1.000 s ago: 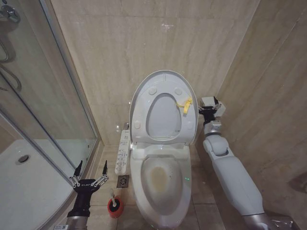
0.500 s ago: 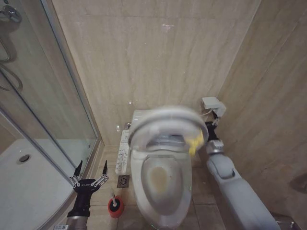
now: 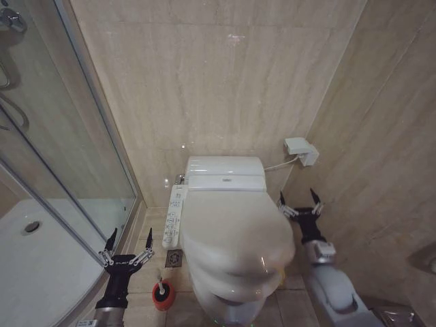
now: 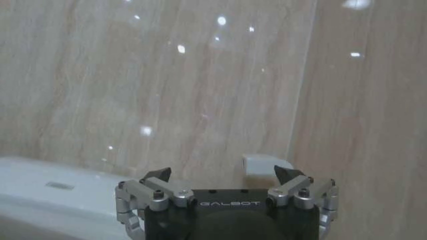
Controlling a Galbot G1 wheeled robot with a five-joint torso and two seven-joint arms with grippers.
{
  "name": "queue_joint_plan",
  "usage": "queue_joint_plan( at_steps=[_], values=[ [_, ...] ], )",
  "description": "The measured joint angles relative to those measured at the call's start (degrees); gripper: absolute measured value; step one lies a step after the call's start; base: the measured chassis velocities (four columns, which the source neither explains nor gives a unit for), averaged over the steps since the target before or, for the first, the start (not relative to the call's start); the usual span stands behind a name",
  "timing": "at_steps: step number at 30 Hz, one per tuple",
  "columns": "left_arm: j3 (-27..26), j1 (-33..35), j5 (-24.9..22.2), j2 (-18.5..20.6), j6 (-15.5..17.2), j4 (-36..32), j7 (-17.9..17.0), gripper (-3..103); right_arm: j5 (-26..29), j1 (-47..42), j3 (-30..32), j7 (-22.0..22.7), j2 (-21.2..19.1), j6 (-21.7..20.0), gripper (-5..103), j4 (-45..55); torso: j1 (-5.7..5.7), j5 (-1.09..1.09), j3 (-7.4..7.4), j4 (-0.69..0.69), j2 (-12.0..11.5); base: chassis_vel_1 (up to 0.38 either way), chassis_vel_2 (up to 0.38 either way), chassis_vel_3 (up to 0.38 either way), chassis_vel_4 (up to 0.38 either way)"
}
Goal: Open the toilet lid, clean the toilet bowl with a toilet brush, close the toilet lid, and flush.
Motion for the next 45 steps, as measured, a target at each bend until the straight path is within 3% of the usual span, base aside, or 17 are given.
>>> queue_joint_plan(
  at_steps=[14, 21, 45],
  values=[
    [0.0, 0.0, 0.0, 0.0, 0.0, 0.0, 0.0, 100, -0.43, -3.36, 3.93, 1.69, 6.4, -0.53, 100, 2.01, 0.01, -0.01, 0.01, 0.01, -0.01, 0.0, 0.0, 0.0, 0.0],
    [0.0, 0.0, 0.0, 0.0, 0.0, 0.0, 0.0, 100, 4.06, -5.18, 8.78, 1.49, 4.73, -1.01, 100, 5.03, 0.01, -0.01, 0.01, 0.0, -0.01, 0.0, 0.0, 0.0, 0.0],
    [0.0, 0.0, 0.0, 0.0, 0.0, 0.0, 0.0, 100, 2.43, -10.53, 5.74, 0.19, 8.35, -2.3, 100, 10.86, 0.01, -0.01, 0.01, 0.0, -0.01, 0.0, 0.0, 0.0, 0.0]
  ],
)
